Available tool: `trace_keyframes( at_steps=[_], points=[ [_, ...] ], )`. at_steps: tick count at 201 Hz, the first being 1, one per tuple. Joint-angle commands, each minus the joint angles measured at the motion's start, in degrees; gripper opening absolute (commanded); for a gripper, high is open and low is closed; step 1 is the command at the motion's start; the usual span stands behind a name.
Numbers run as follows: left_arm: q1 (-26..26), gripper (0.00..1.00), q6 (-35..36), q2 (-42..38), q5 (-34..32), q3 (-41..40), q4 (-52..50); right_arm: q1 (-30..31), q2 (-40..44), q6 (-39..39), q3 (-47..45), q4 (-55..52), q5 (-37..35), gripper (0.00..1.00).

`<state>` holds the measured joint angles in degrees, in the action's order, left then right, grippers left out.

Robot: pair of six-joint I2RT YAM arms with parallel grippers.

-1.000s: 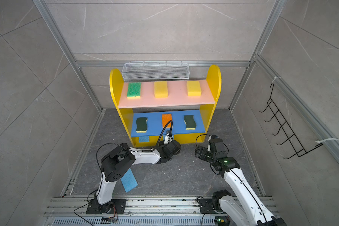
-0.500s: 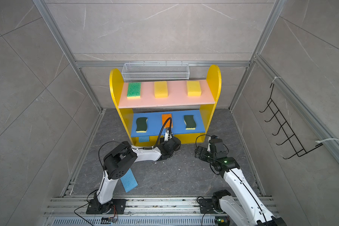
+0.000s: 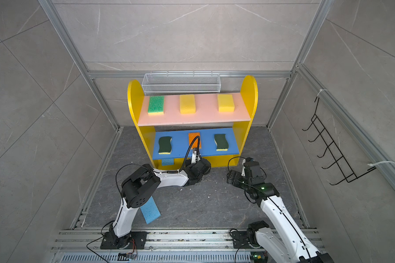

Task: Arrange cleaning sponges on a shelf
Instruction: Place the cleaning sponge on the shelf.

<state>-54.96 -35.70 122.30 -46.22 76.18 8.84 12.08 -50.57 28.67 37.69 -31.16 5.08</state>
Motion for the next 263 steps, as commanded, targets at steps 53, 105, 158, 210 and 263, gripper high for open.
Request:
trace_keyframes(
  at_steps=[53,105,158,210,263],
  points=[
    [-1.61,0.82,1.06,-3.09,-1.75,-5.09,-1.19,-0.17,0.77,-2.23,-1.01,0.75,1.71,0.92],
    [-4.39,0.82,4.87,-8.41,-2.65,-10.35,2.07,-0.08,1.43,-3.71,0.52,-1.64,0.60,0.92],
    [-8.95,0.81,8.08,-20.45,-1.25,-19.09,3.03,1.68,1.79,-3.10,0.63,-2.09,0.81,0.90],
    [-9.46,0.78,3.11,-35.05,3.01,-30.10,-3.47,10.40,0.62,2.06,-1.09,2.53,-1.10,0.85],
    [-9.46,0.75,-7.00,-50.13,4.11,-38.48,-15.16,21.14,-6.10,10.05,-2.15,10.15,-3.41,0.75]
  ],
)
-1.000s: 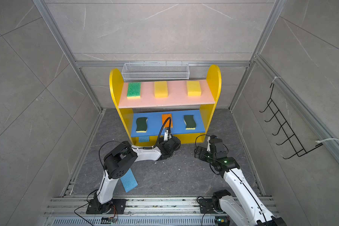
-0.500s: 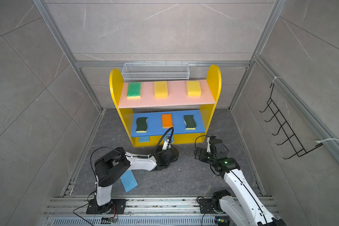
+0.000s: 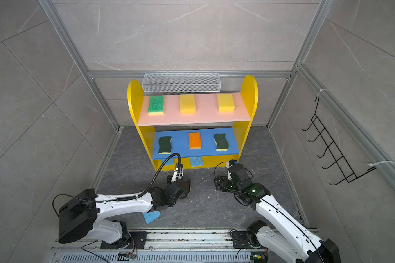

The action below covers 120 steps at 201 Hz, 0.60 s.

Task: Arrange cleaning sponges on a shelf
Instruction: Move the cleaning sponge to the shelf.

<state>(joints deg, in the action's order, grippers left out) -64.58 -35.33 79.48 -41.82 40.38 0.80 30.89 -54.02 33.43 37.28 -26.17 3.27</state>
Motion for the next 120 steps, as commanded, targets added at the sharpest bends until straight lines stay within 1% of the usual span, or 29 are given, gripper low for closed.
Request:
trace_keyframes(
  at_steps=[1,22,32,68,82,104,120],
  points=[
    [0.20,0.75,-7.60,-7.67,-0.37,-2.85,-7.39,2.50,-2.79,5.44,-1.80,5.39,-1.60,0.75],
    [0.78,0.75,-12.28,-14.52,-1.85,-5.57,-13.82,4.82,-5.29,9.29,-3.36,11.48,-0.50,0.73],
    [1.57,0.75,-13.63,-17.64,-1.54,-6.49,-16.55,6.06,-6.36,11.06,-4.00,14.03,-0.32,0.70],
    [6.04,0.75,-15.44,-27.69,3.54,-10.29,-22.47,9.12,-11.46,15.40,-4.02,21.05,-1.25,0.63],
    [7.02,0.74,-15.62,-31.24,4.24,-11.45,-24.09,9.40,-13.58,17.30,-4.69,24.82,-0.84,0.62],
    [7.82,0.74,-15.97,-35.62,4.54,-12.56,-26.66,9.62,-16.03,21.45,-7.55,33.61,-0.89,0.50],
    [8.47,0.73,-16.14,-37.89,4.73,-12.74,-28.59,9.62,-18.76,23.35,-7.90,37.88,-1.11,0.42]
  ],
)
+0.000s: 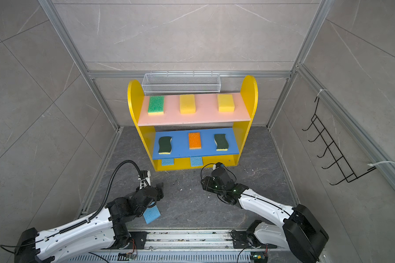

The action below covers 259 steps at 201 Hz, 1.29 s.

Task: Arrange cleaning sponges on a shelf
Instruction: Move the cleaning sponge to the shelf.

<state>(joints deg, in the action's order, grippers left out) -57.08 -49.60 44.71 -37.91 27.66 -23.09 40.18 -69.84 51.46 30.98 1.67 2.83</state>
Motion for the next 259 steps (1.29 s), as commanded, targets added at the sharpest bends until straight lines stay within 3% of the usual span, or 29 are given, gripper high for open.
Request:
trace_keyframes(
  at_steps=[1,66,136,259],
  points=[
    [0.99,0.73,-1.84,-3.21,0.82,-0.04,-4.78,0.38,-3.15,5.45,-1.61,10.24,-0.66,0.42],
    [3.09,0.73,-1.24,-4.42,2.66,-0.19,-7.32,0.33,-11.88,9.03,0.51,18.88,-2.48,0.35],
    [4.25,0.71,-2.34,-8.33,3.02,-2.18,-7.49,0.27,-20.40,12.94,1.60,31.05,-4.97,0.21],
    [7.04,0.70,-0.68,-11.39,5.19,-2.65,-9.41,-2.71,-32.27,15.45,7.36,38.24,-5.29,0.08]
  ],
)
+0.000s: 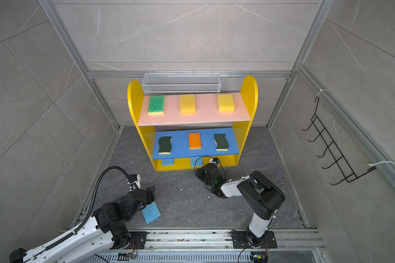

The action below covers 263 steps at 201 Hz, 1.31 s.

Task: Arrange cleaning sponges on a shelf
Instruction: Move the cleaning sponge to the shelf.

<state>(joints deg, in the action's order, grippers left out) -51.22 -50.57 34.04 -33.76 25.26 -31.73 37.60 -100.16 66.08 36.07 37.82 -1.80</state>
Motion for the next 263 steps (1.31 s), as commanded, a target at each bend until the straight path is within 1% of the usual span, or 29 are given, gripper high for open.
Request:
trace_keyframes(
  at_steps=[1,26,57,80,87,141,196,216,263],
  points=[
    [1.24,0.70,0.29,-0.73,1.09,-0.36,-0.78,-0.15,-1.96,0.81,2.30,2.08,-0.66,0.08],
    [2.93,0.70,0.90,-1.15,2.96,-0.90,0.21,-0.25,-3.65,0.82,3.71,2.25,-0.73,0.07],
    [4.82,0.70,1.50,-0.11,5.14,-1.65,1.81,-0.43,-5.30,1.19,4.26,4.05,-1.43,0.06],
    [6.18,0.70,2.78,0.58,6.44,-1.70,3.43,-0.35,-6.22,1.19,5.18,3.41,-1.79,0.06],
    [6.63,0.69,3.36,0.71,8.39,-1.64,3.88,-0.35,-6.61,1.29,5.36,3.23,-1.75,0.06],
    [10.38,0.69,6.56,2.57,14.04,-2.06,8.26,-0.36,-8.46,1.36,6.97,2.74,-3.02,0.05],
    [14.28,0.69,8.82,4.72,18.45,-2.76,11.28,-0.36,-8.56,0.63,6.57,3.43,-5.20,0.05],
    [15.24,0.69,9.10,4.81,19.45,-3.02,11.77,-0.36,-9.11,0.81,6.63,3.65,-5.55,0.05],
    [15.71,0.69,9.17,4.89,19.78,-3.28,11.86,-0.38,-10.67,0.85,7.77,4.19,-5.40,0.05]
  ],
)
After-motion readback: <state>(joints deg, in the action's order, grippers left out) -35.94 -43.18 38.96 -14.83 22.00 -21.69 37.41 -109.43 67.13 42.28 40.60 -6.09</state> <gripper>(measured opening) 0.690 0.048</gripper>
